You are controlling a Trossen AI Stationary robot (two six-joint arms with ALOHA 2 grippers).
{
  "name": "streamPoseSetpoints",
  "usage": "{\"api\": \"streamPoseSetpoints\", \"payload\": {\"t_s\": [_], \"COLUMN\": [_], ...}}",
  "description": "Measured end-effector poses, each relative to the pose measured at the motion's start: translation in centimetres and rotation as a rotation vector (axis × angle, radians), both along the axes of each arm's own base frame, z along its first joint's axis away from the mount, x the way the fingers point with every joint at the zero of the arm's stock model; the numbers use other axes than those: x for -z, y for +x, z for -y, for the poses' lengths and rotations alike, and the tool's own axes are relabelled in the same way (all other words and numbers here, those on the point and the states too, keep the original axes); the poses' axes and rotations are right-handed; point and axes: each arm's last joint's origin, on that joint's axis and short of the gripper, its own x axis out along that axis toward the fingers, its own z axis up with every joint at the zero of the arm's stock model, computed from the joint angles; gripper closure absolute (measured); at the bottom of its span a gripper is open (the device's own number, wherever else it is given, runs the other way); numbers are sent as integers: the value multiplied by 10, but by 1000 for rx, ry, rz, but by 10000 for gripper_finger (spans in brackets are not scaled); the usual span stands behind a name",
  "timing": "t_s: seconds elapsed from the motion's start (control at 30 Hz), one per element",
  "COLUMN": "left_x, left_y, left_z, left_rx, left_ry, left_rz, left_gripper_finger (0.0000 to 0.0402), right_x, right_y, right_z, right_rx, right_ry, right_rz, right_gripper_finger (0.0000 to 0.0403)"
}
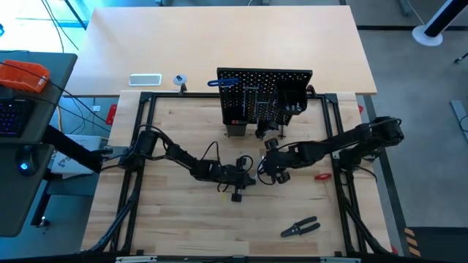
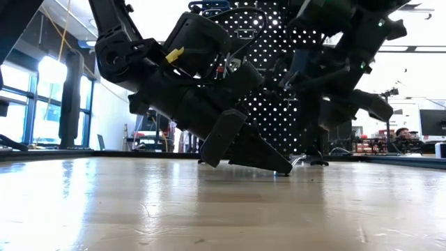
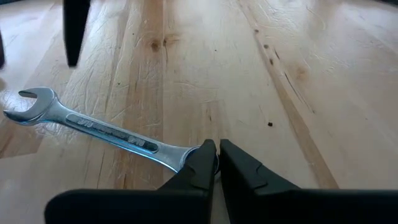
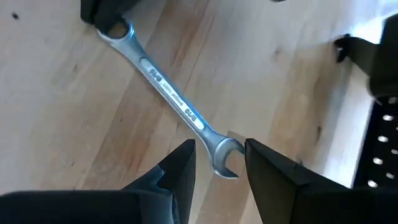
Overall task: Hang tools onto peg board
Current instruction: Hang the wrench on the pegboard
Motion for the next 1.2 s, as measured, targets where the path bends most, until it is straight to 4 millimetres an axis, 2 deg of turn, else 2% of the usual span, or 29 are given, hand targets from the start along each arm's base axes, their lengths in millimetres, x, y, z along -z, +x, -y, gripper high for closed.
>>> {"api": "streamPoseSetpoints", "payload": {"t_s": [0.27, 0.87, 1.2], "left_x": [1, 2, 1], "left_y": [0, -1, -1], "left_z": [0, 0, 1], "left_rx": [8, 8, 9], "left_ry": [4, -2, -3], "left_rz": [-5, -11, -9], "left_gripper_finger": [387, 387, 387], "right_x": [30, 33, 47], "right_y": [11, 14, 19], "right_z": [3, 9, 9], "right_rx": [-65, -126, -151], "right_ry": [-100, -86, -71], "right_rz": [-95, -109, -139], "right_gripper_finger": [269, 269, 269]}}
